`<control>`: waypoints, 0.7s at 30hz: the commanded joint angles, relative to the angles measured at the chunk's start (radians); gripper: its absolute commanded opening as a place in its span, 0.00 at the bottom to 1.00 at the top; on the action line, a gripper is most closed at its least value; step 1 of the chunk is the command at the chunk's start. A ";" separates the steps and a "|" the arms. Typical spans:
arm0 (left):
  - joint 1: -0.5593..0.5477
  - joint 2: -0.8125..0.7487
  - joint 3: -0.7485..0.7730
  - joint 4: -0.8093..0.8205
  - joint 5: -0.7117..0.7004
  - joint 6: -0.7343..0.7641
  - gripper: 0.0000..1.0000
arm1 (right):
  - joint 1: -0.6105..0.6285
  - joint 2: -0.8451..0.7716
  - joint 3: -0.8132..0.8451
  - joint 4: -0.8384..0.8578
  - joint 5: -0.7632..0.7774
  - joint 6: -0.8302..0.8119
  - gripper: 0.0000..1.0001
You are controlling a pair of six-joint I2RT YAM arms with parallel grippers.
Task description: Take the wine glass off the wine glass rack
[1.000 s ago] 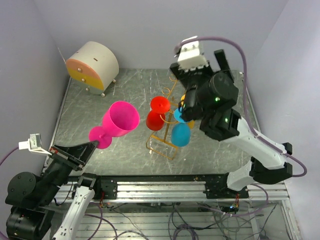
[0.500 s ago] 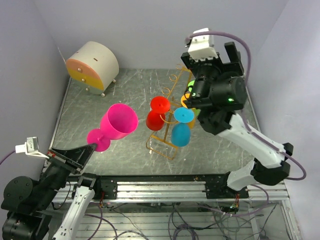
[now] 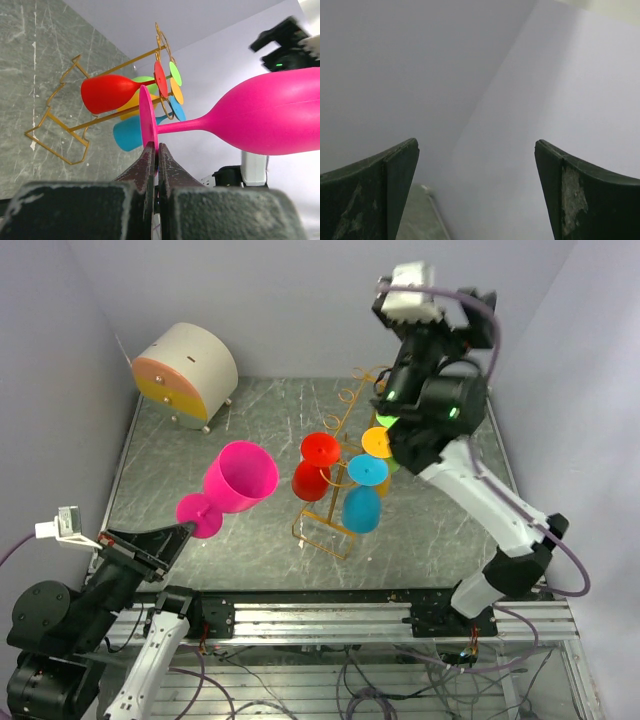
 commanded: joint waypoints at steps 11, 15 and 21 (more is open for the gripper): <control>0.004 0.045 -0.072 0.111 0.034 0.027 0.07 | 0.006 -0.058 0.589 -1.691 -0.499 1.475 0.62; 0.004 0.027 -0.128 0.178 0.095 0.064 0.07 | 0.006 -0.085 0.681 -1.864 -0.724 1.695 0.11; 0.004 -0.030 -0.247 0.342 0.200 0.108 0.07 | 0.006 -0.153 0.640 -1.980 -1.151 1.946 0.00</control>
